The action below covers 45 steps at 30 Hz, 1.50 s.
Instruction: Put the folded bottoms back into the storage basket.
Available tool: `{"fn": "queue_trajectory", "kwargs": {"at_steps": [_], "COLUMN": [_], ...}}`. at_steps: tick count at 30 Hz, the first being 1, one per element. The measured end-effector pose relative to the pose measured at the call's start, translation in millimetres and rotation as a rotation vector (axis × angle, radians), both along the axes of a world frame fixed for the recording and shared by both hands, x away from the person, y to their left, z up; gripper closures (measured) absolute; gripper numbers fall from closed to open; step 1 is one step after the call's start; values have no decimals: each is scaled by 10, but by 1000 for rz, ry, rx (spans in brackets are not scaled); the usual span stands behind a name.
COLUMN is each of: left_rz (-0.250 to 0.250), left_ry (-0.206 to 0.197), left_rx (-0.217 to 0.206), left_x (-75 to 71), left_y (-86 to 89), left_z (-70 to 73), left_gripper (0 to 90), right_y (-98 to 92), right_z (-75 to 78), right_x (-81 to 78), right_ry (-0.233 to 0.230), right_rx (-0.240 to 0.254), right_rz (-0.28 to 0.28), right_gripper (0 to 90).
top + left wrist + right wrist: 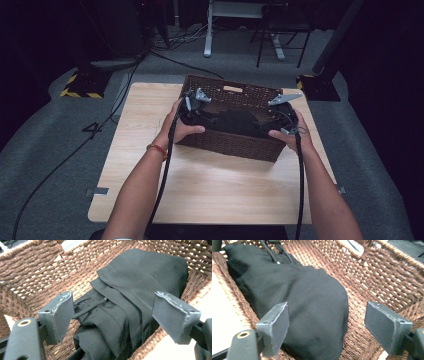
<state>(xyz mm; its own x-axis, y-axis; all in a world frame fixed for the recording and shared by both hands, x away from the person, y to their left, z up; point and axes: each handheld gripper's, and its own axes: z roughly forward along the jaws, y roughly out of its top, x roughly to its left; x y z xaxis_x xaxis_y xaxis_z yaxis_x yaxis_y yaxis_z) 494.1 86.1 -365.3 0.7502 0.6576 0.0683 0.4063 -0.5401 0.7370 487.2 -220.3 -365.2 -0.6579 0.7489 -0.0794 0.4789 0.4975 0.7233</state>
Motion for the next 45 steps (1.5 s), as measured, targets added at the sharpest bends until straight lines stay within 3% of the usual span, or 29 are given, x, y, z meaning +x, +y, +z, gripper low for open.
{"fn": "queue_trajectory", "kwargs": {"at_steps": [11,21,29,45], "left_rz": [-55,-84,-102,-121], "left_ry": [-57,-111,-165,-189], "left_rx": [-5,43,61,113], "left_x": [-253,-516,-744,-1093], "left_y": [80,117,171,290], "left_z": [147,172,147,-22], "left_gripper": [177,176,166,170], "right_y": [-77,-142,-179,-352], "right_z": [119,189,223,173], "right_x": [-206,-403,-590,-889], "right_ry": [-64,-111,-146,-170], "right_rx": [-4,-9,-30,-26], "right_rz": [16,21,42,47], "right_gripper": [225,231,233,241]}}
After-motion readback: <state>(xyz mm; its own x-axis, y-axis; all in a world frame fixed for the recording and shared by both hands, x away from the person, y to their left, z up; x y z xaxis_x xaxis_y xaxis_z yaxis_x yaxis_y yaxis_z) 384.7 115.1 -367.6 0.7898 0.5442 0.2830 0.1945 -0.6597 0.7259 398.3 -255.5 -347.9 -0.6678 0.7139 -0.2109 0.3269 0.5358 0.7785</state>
